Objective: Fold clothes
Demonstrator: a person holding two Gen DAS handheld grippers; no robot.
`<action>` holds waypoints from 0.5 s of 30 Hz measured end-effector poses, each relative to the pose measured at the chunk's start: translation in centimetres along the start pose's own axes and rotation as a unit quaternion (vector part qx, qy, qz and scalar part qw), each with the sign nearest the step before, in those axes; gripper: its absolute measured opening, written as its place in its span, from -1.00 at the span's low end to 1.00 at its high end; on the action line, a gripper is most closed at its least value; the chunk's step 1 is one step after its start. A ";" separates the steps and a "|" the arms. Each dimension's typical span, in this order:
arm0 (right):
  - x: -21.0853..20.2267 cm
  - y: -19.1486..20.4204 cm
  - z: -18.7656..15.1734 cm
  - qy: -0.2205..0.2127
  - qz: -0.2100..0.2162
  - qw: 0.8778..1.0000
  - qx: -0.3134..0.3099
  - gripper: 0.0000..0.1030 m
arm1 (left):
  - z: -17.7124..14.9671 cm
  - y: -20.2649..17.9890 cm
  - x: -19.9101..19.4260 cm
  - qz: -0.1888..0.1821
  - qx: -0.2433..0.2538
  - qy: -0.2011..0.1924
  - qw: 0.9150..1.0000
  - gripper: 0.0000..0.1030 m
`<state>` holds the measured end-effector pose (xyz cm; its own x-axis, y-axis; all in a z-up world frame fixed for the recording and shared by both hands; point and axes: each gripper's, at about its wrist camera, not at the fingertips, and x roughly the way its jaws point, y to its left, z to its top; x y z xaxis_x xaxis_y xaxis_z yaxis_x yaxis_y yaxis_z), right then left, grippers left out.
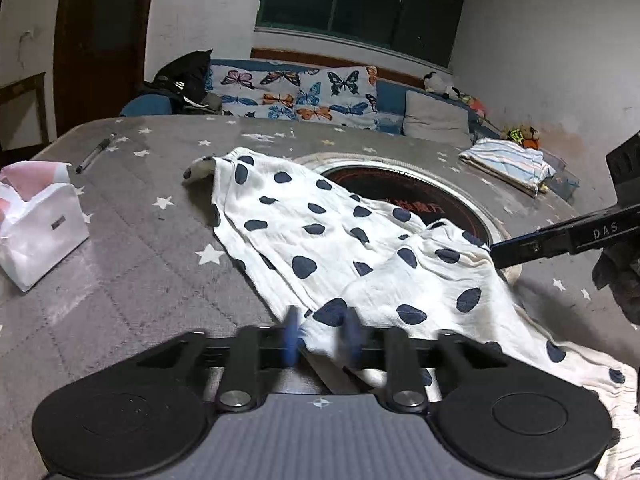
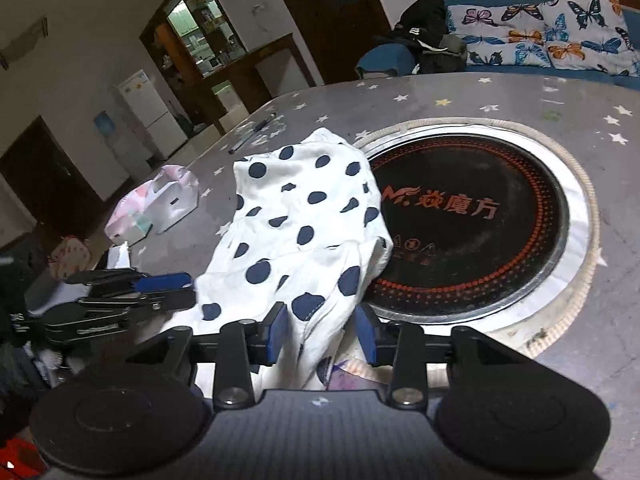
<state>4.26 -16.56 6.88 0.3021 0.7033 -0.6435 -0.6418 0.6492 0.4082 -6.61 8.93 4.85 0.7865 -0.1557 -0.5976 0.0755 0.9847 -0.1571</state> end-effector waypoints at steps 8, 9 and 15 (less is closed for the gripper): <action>-0.1 0.3 0.4 -0.021 -0.018 1.000 -0.009 -0.94 | 0.3 0.2 -0.2 0.025 0.006 -0.016 1.000 -0.90; -0.2 0.2 0.5 -0.025 -0.025 0.999 -0.010 -0.94 | 0.2 0.3 -0.1 0.028 0.003 -0.014 1.000 -0.90; -0.7 -1.3 1.0 -0.046 -0.025 0.998 0.021 -0.74 | 0.2 0.5 0.2 0.028 -0.005 -0.006 1.000 -0.87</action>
<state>5.62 -17.66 7.46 0.3973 0.6921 -0.6026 -0.5951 0.6942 0.4050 -6.28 9.43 4.83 0.7969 -0.0992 -0.5960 0.0253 0.9910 -0.1312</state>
